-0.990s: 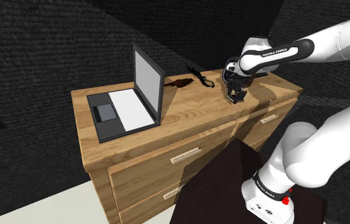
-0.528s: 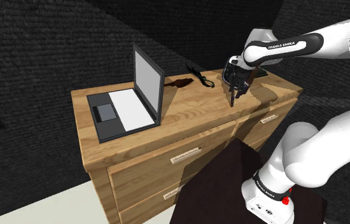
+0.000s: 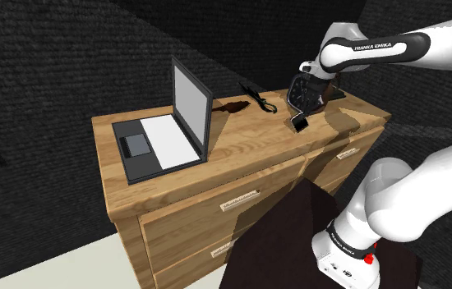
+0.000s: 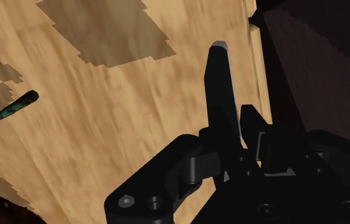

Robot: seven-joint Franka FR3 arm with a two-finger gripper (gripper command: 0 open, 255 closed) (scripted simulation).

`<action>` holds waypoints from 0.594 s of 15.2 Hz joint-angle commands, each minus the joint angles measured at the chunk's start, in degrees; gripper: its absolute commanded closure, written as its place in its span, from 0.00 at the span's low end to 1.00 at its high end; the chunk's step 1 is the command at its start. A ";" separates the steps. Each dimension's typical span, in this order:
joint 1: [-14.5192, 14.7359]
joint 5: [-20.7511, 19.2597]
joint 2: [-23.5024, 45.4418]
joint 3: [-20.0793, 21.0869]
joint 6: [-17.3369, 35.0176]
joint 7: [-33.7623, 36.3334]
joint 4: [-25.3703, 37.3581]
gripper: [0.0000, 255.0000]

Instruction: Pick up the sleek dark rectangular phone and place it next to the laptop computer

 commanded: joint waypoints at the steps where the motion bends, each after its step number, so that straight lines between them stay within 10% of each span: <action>1: -0.08 0.06 -0.59 0.62 -1.75 0.10 1.15 1.00; 9: 0.02 0.71 -1.69 2.44 -8.06 0.01 6.34 1.00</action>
